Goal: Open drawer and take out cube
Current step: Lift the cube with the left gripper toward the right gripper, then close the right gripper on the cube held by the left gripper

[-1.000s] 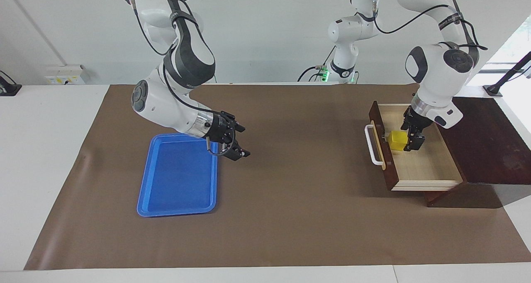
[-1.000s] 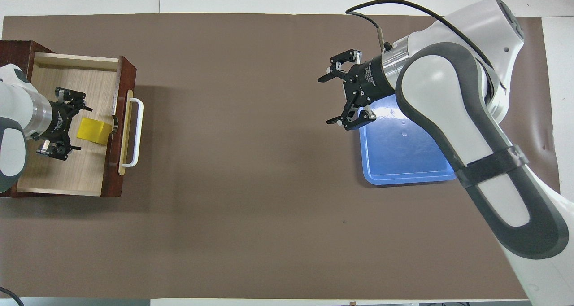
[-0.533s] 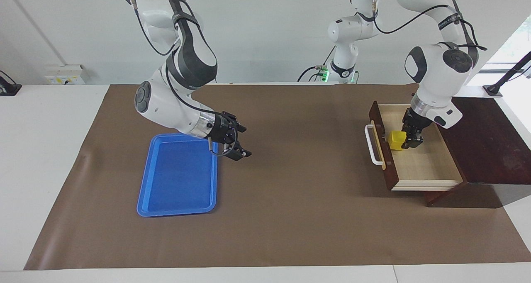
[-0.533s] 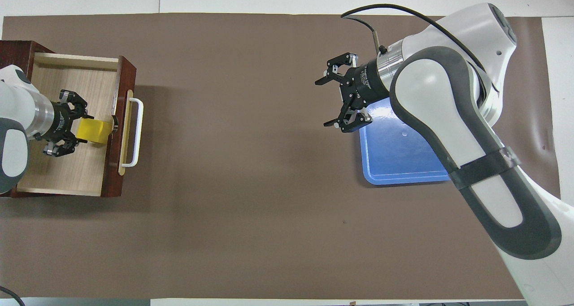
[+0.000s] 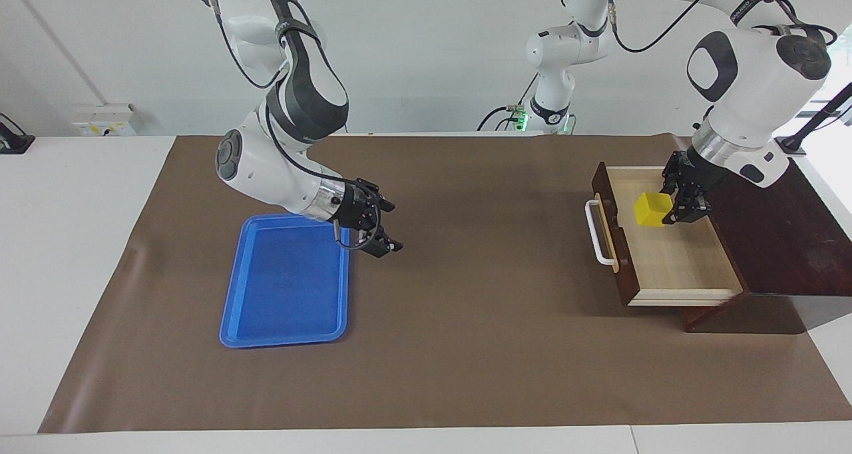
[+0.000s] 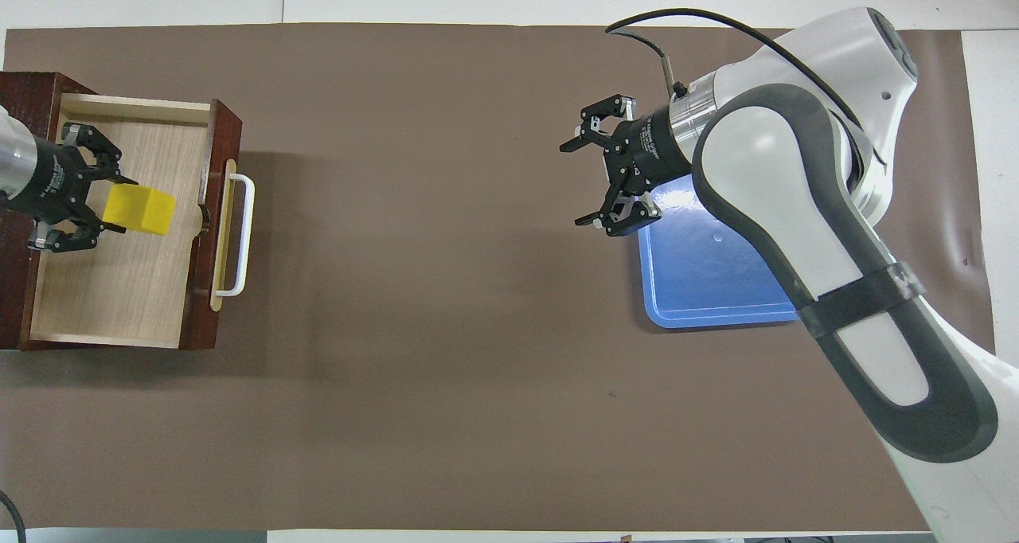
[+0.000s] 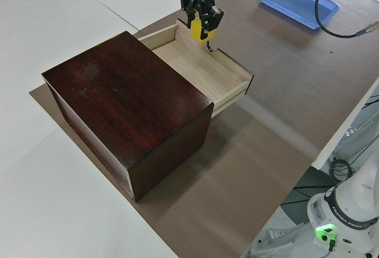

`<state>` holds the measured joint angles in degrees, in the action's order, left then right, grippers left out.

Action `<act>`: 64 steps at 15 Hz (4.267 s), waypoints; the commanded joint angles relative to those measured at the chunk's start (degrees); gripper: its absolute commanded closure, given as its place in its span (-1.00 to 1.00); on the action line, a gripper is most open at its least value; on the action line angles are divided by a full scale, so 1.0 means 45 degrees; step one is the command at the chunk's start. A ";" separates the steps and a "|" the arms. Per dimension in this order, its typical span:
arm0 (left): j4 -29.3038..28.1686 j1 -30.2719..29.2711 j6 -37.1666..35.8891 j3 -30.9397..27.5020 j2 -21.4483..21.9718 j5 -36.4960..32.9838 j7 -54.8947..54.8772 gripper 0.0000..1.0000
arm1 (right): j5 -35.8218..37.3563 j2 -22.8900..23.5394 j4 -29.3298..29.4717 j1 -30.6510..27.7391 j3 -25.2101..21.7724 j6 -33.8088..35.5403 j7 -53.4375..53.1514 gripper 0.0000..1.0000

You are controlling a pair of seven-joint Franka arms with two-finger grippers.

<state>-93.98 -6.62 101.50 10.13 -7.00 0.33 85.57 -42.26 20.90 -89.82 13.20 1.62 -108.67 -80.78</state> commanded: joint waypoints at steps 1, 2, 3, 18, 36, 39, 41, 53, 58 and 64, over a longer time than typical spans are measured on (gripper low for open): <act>0.0085 0.1292 0.0584 -0.0083 -0.0301 0.0122 0.3354 1.00 | -0.0160 -0.0308 -0.0392 -0.0081 0.0031 -0.0167 0.0392 -1.00; -0.0071 0.1837 0.0878 -0.0083 -0.0262 0.0122 0.4585 1.00 | -0.0141 -0.0308 -0.0412 -0.0081 0.0031 -0.0148 0.0392 -1.00; -0.0304 0.2326 0.1287 -0.0083 -0.0223 0.0122 0.5468 1.00 | -0.0141 -0.0327 -0.0431 -0.0062 0.0031 -0.0167 0.0431 -1.00; 0.0162 0.6412 0.0978 -0.0103 -0.1180 -0.0831 1.0984 1.00 | 0.1224 0.0062 0.0524 0.1383 0.0031 -0.0187 0.0353 -0.98; 0.0006 0.6804 0.1291 -0.0044 -0.1160 -0.1245 1.0359 1.00 | 0.1852 0.2388 0.4002 0.3103 0.0070 0.0145 -0.2655 -0.86; 0.0006 0.6803 0.1311 -0.0044 -0.1160 -0.1245 1.0359 1.00 | 0.1112 0.2388 0.4002 0.3064 0.0051 0.0009 -0.2849 -0.86; 0.0006 0.6803 0.1331 -0.0044 -0.1160 -0.1245 1.0359 1.00 | 0.0896 0.2388 0.4002 0.3024 0.0051 -0.0109 -0.2986 -0.85; -0.0033 0.6725 0.1370 -0.0044 -0.1140 -0.1226 1.0359 1.00 | 0.0797 0.2271 0.3417 0.3161 0.0031 -0.0499 -0.3026 -0.84; -0.0033 0.6725 0.1370 -0.0044 -0.1140 -0.1226 1.0359 1.00 | 0.0816 0.2251 0.3319 0.3200 0.0031 -0.0597 -0.3065 -0.84; -0.0091 0.6706 0.1408 -0.0044 -0.1140 -0.1225 1.0359 1.00 | 0.0875 0.2232 0.3222 0.3376 0.0031 -0.0831 -0.3533 -0.84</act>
<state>-94.77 23.51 107.76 10.21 -11.85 -4.91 132.74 -38.04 31.38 -74.03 28.12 1.73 -111.07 -95.44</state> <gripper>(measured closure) 0.449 0.084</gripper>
